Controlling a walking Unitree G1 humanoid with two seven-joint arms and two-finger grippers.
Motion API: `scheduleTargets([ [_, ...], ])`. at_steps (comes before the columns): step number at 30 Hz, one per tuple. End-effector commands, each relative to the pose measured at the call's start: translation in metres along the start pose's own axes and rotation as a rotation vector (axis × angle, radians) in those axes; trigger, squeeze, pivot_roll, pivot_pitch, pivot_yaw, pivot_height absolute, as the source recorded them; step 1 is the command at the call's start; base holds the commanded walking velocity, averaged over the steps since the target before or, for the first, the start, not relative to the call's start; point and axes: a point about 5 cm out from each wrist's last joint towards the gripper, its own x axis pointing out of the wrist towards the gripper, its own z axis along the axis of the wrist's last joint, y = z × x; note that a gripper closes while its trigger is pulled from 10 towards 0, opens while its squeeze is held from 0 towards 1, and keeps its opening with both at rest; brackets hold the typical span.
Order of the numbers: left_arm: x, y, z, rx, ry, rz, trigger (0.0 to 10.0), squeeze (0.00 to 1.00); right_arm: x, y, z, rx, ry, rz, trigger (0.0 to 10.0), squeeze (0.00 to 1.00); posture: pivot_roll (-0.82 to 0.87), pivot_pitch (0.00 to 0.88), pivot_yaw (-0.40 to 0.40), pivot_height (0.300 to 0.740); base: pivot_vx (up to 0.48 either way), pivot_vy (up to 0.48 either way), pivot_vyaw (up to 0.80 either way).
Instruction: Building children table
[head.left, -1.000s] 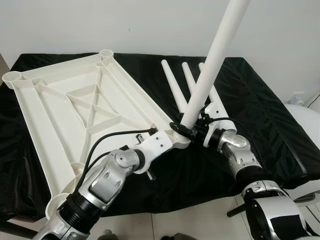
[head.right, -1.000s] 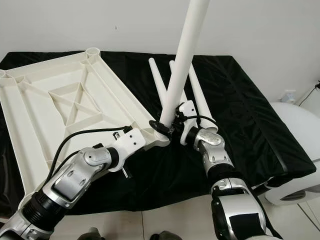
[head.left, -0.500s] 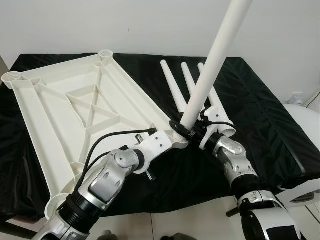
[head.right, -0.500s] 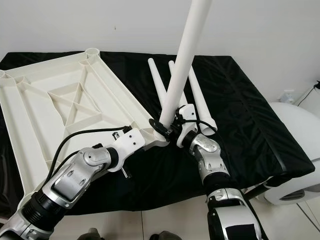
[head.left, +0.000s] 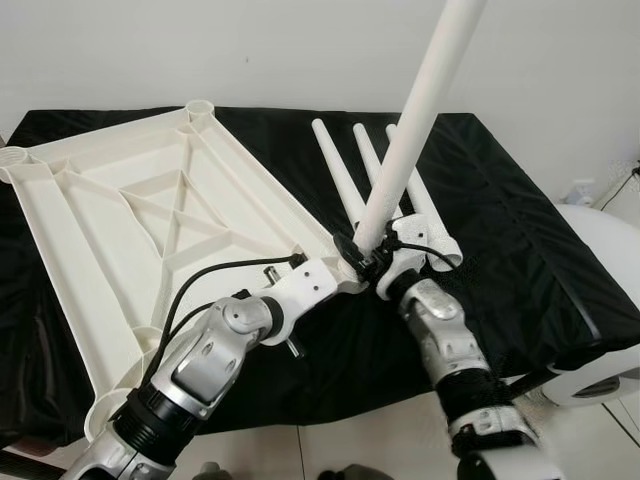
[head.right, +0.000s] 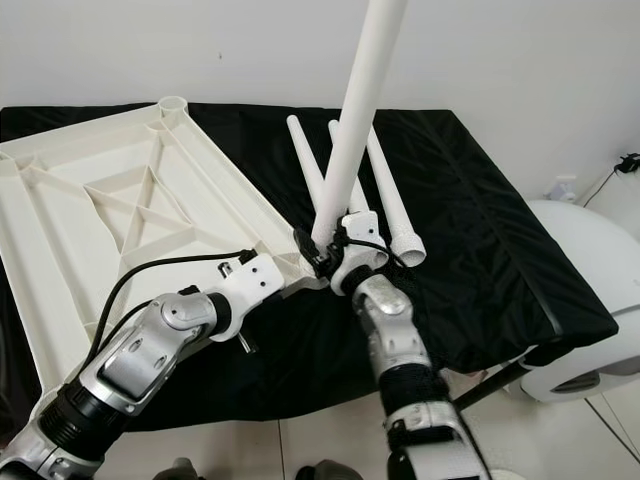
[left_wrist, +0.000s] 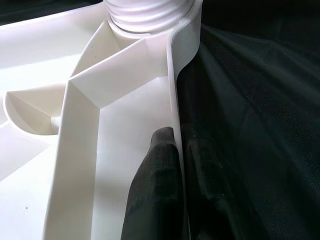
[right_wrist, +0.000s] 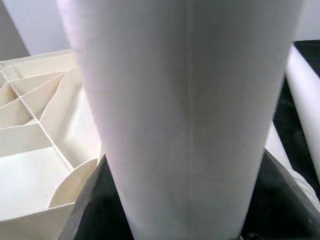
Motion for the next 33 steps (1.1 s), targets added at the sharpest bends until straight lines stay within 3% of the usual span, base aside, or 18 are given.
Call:
scheduleTargets([
  [1, 0.009, -0.026, 0.002, -0.001, -0.02, -0.136, 10.0, 0.0, 0.01, 0.017, 0.013, 0.027, -0.059, 0.011, 10.0, 0.0, 0.02, 0.0, -0.101, 0.74, 0.0, 0.0, 0.0],
  [7, 0.01, -0.028, 0.002, -0.004, -0.02, -0.139, 10.0, 0.0, 0.015, 0.033, 0.013, 0.074, -0.064, -0.141, 10.0, 0.0, 0.03, 0.0, -0.104, 0.74, 0.0, 0.0, 0.0],
  [21, 0.01, -0.031, 0.002, -0.008, -0.018, -0.145, 10.0, 0.0, 0.008, 0.032, 0.013, 0.052, -0.042, -0.164, 10.0, 0.0, 0.03, 0.0, -0.112, 0.74, 0.0, 0.0, 0.0],
  [22, 0.01, -0.031, 0.002, -0.008, -0.018, -0.145, 10.0, 0.0, 0.007, 0.03, 0.012, 0.051, -0.038, -0.175, 10.0, 0.2, 0.03, 0.0, -0.112, 0.74, 0.0, 0.0, 0.0],
  [23, 0.01, -0.031, 0.002, -0.008, -0.019, -0.146, 10.0, 0.0, 0.006, 0.029, 0.011, 0.056, -0.033, -0.177, 10.0, 0.93, 0.03, 0.0, -0.11, 0.74, 0.0, 0.0, 0.0],
  [24, 0.01, -0.031, 0.001, -0.008, -0.019, -0.146, 10.0, 0.0, 0.005, 0.027, 0.011, 0.073, -0.031, -0.177, 10.0, 1.0, 0.03, 0.0, -0.111, 0.74, 0.0, 0.0, 0.0],
  [33, 0.011, -0.031, 0.002, -0.005, -0.019, -0.145, 10.0, 0.0, -0.002, 0.012, 0.012, 0.083, -0.049, -0.167, 10.0, 1.0, 0.03, 0.0, -0.113, 0.74, 0.0, 0.0, 0.0],
])
